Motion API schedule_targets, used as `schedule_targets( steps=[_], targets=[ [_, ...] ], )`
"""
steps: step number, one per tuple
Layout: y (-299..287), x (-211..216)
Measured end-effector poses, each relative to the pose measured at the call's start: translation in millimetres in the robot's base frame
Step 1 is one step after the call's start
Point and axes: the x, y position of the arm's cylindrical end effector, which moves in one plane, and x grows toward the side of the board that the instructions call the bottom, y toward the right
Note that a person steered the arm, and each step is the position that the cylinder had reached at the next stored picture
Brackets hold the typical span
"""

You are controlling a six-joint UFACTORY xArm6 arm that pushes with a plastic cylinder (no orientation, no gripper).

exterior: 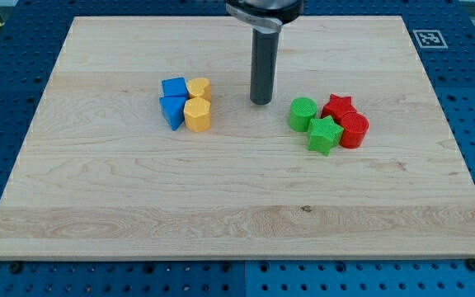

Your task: Move the arm to the center

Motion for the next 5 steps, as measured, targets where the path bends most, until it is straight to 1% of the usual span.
schedule_targets(
  steps=[2,4,5],
  targets=[
    [-1.6,9.9],
    [-1.7,32.5],
    [-1.7,33.6]
  ],
)
